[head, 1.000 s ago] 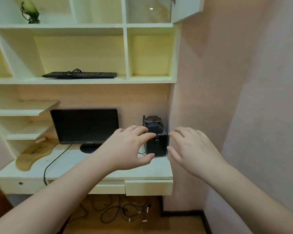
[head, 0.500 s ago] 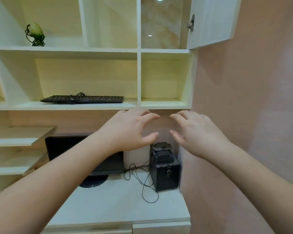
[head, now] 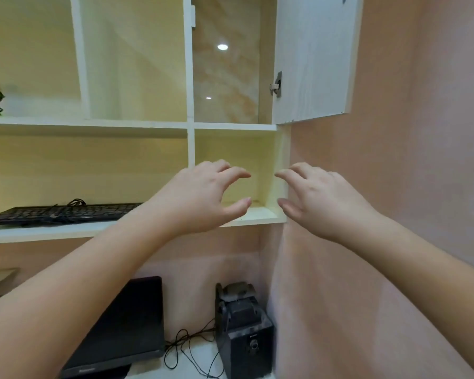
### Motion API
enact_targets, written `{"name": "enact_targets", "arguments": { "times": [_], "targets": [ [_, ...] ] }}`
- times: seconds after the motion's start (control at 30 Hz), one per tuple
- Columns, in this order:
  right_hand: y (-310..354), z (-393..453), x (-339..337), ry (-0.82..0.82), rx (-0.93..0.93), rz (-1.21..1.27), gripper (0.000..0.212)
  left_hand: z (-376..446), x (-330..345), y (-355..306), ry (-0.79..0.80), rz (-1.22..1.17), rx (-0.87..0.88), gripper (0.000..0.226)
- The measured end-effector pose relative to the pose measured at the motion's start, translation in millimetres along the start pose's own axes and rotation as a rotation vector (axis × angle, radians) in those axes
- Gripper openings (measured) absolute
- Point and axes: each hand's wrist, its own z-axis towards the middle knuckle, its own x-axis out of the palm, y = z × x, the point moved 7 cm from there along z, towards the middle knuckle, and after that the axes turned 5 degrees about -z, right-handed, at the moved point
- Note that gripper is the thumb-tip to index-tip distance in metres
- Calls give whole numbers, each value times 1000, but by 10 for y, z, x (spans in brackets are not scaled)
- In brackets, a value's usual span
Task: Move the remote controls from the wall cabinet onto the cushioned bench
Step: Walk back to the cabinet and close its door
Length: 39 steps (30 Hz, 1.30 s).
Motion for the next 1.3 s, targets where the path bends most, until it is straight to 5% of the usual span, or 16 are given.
{"name": "enact_targets", "arguments": {
  "times": [0.6,0.93,1.07,1.3],
  "targets": [
    [-2078,696,-413,-220,246,114,36,1851,-255,-774,-259,-117,57,44],
    [-2259,1359,-626,-247,222,490,50,2410,-343,-954,-447,-352,-64,63],
    [-2174,1565,-735,-286,78,660,56,2503,-341,-943,-524,-432,-124,66],
    [-2247,1753,-785,-389,64,907,59,2528,-468,-902,-596,-371,-158,59]
  ]
}}
